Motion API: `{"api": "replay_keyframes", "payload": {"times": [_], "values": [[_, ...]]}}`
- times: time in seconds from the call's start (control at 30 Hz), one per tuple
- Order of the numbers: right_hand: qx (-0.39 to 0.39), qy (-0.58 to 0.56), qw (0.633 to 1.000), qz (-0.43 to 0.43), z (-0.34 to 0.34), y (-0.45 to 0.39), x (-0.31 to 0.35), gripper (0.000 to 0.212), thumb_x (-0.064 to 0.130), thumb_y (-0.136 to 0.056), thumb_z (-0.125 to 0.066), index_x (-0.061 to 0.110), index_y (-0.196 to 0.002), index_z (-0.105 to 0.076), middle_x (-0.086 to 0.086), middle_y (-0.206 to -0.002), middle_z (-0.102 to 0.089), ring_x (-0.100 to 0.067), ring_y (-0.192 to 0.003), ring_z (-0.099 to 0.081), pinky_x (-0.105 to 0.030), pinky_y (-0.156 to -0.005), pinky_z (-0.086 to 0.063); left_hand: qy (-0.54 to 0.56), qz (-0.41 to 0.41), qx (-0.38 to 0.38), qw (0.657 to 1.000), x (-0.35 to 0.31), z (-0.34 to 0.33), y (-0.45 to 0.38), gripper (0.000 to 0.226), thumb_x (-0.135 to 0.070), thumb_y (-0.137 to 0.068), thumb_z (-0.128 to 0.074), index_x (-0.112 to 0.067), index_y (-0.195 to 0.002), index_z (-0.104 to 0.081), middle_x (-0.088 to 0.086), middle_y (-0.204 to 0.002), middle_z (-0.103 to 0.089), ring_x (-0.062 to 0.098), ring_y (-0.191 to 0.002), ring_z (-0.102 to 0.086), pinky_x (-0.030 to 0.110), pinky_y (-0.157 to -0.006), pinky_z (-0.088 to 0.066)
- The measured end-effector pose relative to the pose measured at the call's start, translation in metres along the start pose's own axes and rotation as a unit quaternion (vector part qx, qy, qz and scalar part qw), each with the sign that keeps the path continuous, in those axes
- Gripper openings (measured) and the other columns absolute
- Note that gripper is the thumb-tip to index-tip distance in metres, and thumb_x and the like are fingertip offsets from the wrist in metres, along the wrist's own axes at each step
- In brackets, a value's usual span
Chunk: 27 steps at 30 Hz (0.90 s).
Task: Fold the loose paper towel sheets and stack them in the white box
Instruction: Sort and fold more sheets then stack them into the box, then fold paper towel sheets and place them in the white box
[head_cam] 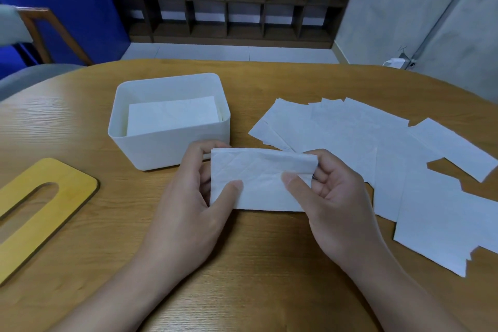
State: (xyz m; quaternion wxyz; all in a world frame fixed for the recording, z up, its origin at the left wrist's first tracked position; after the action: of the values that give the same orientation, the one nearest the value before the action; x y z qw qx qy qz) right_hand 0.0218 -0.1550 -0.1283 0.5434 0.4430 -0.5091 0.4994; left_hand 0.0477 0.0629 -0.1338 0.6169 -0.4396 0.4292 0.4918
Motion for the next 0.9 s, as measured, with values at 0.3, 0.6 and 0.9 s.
{"api": "replay_keyframes", "payload": {"times": [0.3, 0.6, 0.9], "values": [[-0.07, 0.029, 0.997, 0.016, 0.0, 0.004, 0.001, 0.044, 0.01, -0.099, -0.079, 0.029, -0.123, -0.047, 0.002, -0.119, -0.079, -0.026, -0.076, -0.079, -0.035, -0.062, -0.062, -0.043, -0.046, -0.037, 0.997, -0.015, 0.01, 0.005, 0.063, -0.017, -0.097, -0.08, -0.047, -0.136, -0.042, -0.009, -0.106, -0.077, 0.025, -0.071, -0.072, 0.035, -0.066, -0.056], [-0.125, 0.092, 0.979, 0.13, -0.022, -0.005, 0.05, 0.016, 0.014, -0.102, -0.076, 0.023, -0.107, -0.064, -0.004, -0.095, -0.06, -0.047, -0.063, -0.054, -0.053, -0.055, -0.057, -0.141, -0.157, -0.132, 0.968, -0.049, 0.042, -0.014, 0.022, -0.014, -0.098, -0.079, -0.03, -0.101, -0.065, -0.022, -0.085, -0.06, 0.008, -0.081, -0.061, 0.01, -0.065, -0.039], [-0.045, 0.197, 0.956, 0.21, -0.076, -0.081, 0.094, 0.017, 0.015, -0.101, -0.078, 0.029, -0.108, -0.07, 0.011, -0.095, -0.068, -0.021, -0.075, -0.063, -0.026, -0.064, -0.052, -0.159, -0.14, -0.231, 0.949, -0.036, 0.098, -0.045, 0.014, -0.022, -0.107, -0.067, -0.034, -0.112, -0.061, -0.025, -0.11, -0.061, 0.011, -0.11, -0.051, 0.03, -0.094, -0.038]]}}
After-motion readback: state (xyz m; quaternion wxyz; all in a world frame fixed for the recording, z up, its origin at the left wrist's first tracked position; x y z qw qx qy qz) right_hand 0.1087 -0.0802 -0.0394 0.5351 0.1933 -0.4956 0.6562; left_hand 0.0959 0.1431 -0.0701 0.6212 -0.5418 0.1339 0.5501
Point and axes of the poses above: each hand's wrist, its own y-axis away from the middle knuckle, its own z-axis out of the back of the hand, x = y × z, the point moved 2 cm from there along -y, towards the middle knuckle
